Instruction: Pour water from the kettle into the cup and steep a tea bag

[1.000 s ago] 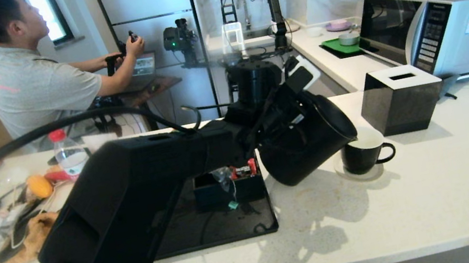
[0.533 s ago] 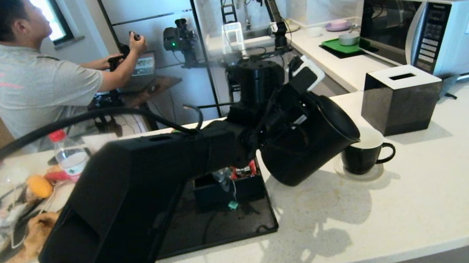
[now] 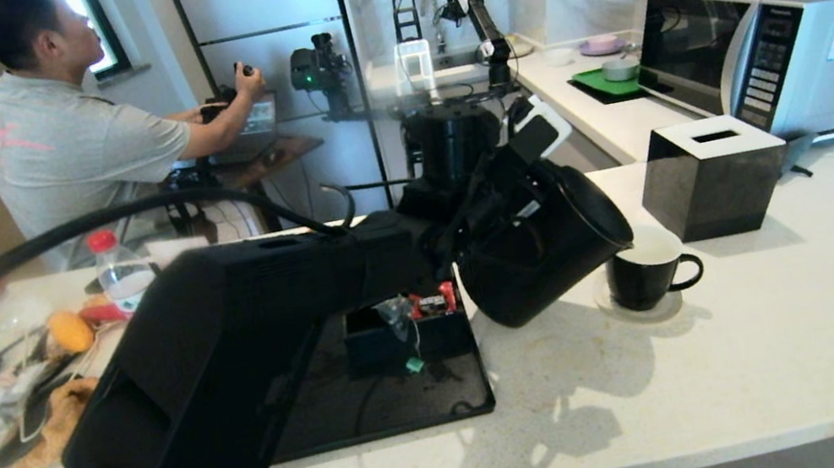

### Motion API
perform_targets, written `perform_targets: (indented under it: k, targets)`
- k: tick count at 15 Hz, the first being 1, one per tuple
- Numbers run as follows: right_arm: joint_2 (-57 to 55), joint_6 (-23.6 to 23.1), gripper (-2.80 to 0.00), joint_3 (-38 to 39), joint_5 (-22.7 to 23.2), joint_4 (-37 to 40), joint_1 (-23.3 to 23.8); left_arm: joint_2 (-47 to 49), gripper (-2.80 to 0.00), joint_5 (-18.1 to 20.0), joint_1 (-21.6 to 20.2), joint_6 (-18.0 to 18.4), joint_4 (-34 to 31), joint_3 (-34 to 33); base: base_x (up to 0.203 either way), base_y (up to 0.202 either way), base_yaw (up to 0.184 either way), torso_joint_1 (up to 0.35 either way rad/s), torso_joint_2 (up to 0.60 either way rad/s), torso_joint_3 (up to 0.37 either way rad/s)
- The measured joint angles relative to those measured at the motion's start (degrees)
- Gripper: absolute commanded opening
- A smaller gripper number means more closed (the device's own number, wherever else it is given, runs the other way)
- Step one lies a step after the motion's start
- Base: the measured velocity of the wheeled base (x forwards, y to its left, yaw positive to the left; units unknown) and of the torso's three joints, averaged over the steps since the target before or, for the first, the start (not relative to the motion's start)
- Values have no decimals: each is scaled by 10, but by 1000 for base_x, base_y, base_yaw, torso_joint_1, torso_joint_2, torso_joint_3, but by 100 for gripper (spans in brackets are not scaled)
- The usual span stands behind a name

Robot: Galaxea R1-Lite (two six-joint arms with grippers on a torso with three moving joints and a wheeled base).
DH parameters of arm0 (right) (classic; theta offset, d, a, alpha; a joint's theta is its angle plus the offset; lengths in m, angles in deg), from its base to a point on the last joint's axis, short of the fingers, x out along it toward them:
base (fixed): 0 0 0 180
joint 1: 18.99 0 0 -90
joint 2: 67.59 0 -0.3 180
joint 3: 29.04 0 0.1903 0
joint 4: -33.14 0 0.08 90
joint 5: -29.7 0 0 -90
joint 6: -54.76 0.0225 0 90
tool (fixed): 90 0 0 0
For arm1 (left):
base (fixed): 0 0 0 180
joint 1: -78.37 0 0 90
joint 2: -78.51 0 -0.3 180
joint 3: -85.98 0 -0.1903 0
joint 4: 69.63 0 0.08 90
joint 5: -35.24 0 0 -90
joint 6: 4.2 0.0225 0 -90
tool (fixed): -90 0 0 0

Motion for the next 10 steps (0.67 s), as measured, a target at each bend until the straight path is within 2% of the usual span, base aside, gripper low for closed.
perform_targets:
  k: [10]
  targets:
    - [0, 0, -280, 0, 0, 0, 0, 0, -280, -9, -2, -1, -3, 1, 0, 0, 0, 0, 0, 0]
